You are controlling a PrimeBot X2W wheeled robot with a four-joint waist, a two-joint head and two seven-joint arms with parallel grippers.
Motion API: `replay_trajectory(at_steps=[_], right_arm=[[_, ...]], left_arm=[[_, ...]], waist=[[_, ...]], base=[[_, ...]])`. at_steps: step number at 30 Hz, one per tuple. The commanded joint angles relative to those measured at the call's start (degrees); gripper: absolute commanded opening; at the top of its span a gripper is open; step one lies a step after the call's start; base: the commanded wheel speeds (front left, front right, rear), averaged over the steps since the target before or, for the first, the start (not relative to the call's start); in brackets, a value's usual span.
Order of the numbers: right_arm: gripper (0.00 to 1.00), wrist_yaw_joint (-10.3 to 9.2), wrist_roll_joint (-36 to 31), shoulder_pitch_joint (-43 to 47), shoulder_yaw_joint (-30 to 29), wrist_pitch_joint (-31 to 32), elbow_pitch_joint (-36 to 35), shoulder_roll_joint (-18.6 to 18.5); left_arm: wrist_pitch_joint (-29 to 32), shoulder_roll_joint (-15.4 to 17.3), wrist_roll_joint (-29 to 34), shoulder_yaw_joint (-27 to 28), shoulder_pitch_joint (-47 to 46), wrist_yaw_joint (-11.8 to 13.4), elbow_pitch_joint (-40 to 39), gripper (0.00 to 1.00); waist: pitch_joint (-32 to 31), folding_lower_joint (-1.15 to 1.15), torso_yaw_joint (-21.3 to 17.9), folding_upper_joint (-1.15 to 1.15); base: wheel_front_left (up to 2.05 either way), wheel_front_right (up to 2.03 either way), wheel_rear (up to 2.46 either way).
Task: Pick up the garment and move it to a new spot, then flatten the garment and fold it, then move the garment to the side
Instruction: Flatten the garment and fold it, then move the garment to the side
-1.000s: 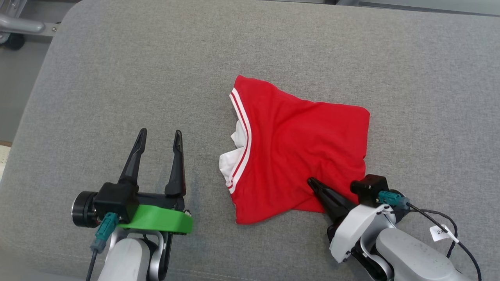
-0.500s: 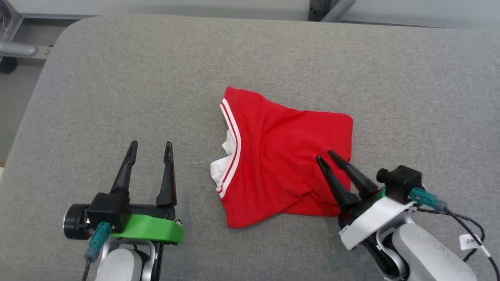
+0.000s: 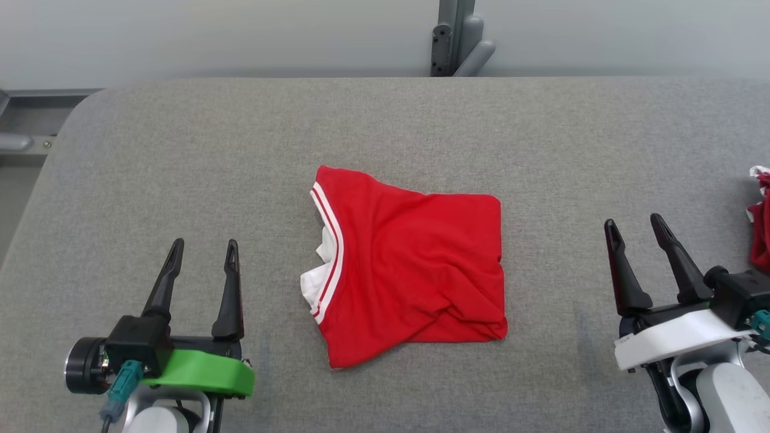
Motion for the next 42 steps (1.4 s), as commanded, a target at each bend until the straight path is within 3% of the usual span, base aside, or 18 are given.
replay_trajectory(at_steps=[1,6,23,42], right_arm=[[1.0,-0.01,-0.97,1.63,-1.58,0.78,-0.59,0.36],[1.0,-0.01,-2.39,4.61,-4.63,3.16,-1.46,1.23],[1.0,-0.01,-4.1,13.4,-7.01,8.17,-7.73,2.62],[1.0,-0.01,-4.1,14.91,-8.08,9.54,-9.65,3.68]], left_arm=[[0.52,0.91,-0.16,0.33,1.37,-0.07,-0.58,1.0],[1.78,2.26,-0.48,0.45,3.75,0.01,-1.98,1.0],[3.94,4.98,-0.2,-0.59,9.64,0.09,-4.81,1.0],[4.61,5.63,-0.24,-1.65,10.06,1.08,-5.16,1.0]], waist=[[-2.22,0.0,-1.54,0.0],[-4.69,0.0,-2.11,0.0],[-9.4,0.0,-2.34,0.0],[-9.84,0.0,-3.0,0.0]], base=[[0.0,0.0,0.0],[0.0,0.0,0.0],[0.0,0.0,0.0],[0.0,0.0,0.0]])
